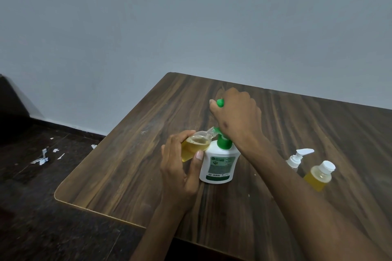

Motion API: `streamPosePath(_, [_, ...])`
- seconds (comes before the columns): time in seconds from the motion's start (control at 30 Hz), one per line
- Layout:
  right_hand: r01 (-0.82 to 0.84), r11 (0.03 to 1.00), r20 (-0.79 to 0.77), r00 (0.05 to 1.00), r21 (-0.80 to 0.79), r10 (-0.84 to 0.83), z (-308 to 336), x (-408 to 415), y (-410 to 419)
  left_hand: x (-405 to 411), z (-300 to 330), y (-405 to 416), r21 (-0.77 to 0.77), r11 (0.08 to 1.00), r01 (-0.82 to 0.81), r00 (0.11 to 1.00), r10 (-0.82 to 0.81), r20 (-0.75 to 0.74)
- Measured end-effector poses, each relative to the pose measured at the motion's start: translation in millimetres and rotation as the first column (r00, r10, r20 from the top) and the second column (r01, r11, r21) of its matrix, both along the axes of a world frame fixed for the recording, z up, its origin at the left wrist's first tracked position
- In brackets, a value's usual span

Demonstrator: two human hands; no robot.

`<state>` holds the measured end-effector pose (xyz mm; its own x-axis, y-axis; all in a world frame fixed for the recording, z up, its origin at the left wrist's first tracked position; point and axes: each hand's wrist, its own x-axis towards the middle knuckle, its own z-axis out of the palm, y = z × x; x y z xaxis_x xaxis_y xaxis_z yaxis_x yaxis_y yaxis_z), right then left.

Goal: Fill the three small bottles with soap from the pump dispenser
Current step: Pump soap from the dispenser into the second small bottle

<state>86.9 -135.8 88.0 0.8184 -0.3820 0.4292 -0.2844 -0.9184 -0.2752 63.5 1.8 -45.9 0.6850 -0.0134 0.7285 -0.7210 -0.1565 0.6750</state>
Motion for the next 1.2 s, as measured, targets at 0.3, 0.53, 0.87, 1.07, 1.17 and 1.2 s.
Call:
streamPosePath(0.3, [-0.002,0.999,0.016,1.0,-0.037,0.003,0.3,2.3,-1.2,-0.7,1.2,0.0,-0.006,1.0,-0.001,1.0,0.001,0.009])
streamPosePath(0.53, [0.002,1.0,0.025,1.0,-0.019,-0.001,-1.2,2.8,-2.3,0.1,-0.1,0.4,0.003,1.0,0.001,1.0,-0.001,0.002])
streamPosePath(0.87, [-0.008,1.0,0.066,0.998,-0.023,0.009,1.5,2.8,-2.9,2.0,-3.7,0.9,0.009,1.0,0.0,1.0,0.0,0.002])
streamPosePath(1.07, [-0.011,1.0,0.143,0.99,-0.026,0.015,5.6,3.6,-6.5,0.4,-1.0,1.0,0.003,1.0,-0.015,1.0,0.015,0.006])
streamPosePath(1.17, [-0.021,1.0,0.15,0.988,-0.021,0.024,9.9,0.0,-6.1,0.3,0.1,0.6,-0.018,0.999,-0.032,0.999,0.032,0.007])
streamPosePath(1.2, [-0.024,1.0,0.156,0.987,-0.012,0.026,10.7,-0.9,-5.9,-0.3,0.5,0.8,-0.022,0.999,-0.033,0.999,0.033,0.009])
